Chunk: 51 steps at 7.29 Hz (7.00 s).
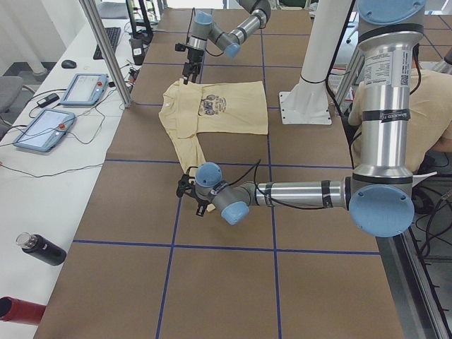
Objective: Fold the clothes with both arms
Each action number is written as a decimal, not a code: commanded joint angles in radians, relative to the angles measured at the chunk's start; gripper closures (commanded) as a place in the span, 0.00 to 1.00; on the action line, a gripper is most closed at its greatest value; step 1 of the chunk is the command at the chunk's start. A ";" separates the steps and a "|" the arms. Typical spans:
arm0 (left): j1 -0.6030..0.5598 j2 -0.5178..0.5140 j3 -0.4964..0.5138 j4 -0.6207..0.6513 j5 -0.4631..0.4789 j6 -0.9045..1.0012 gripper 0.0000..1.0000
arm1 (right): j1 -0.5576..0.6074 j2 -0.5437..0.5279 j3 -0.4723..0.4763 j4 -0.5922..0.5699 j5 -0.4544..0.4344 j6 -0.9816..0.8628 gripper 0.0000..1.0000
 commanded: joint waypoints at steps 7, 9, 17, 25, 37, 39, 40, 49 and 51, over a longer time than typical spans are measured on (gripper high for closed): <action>0.053 -0.010 0.051 -0.015 0.005 -0.013 0.51 | -0.004 -0.025 0.012 -0.001 0.000 -0.007 0.00; 0.068 -0.010 0.053 -0.015 0.005 -0.015 0.56 | -0.004 -0.023 0.013 -0.001 0.000 -0.005 0.00; 0.065 -0.213 -0.087 0.018 -0.174 -0.520 1.00 | 0.210 -0.309 0.218 0.004 0.297 -0.151 0.00; 0.364 -1.083 0.298 0.131 0.221 -1.152 1.00 | 0.447 -0.545 0.223 0.004 0.539 -0.471 0.00; 0.514 -1.198 0.461 0.049 0.428 -1.155 0.97 | 0.446 -0.555 0.225 0.005 0.533 -0.471 0.00; 0.522 -1.201 0.465 0.029 0.450 -1.156 0.73 | 0.446 -0.555 0.222 0.005 0.533 -0.471 0.00; 0.524 -1.199 0.467 0.029 0.450 -1.156 0.50 | 0.446 -0.555 0.222 0.005 0.533 -0.471 0.00; 0.453 -0.740 -0.144 0.144 0.347 -1.156 0.06 | -0.176 -0.837 0.673 -0.007 -0.171 0.295 0.00; 0.441 -0.675 -0.239 0.146 0.355 -1.152 0.07 | -0.367 -0.901 0.760 -0.010 -0.356 0.485 0.00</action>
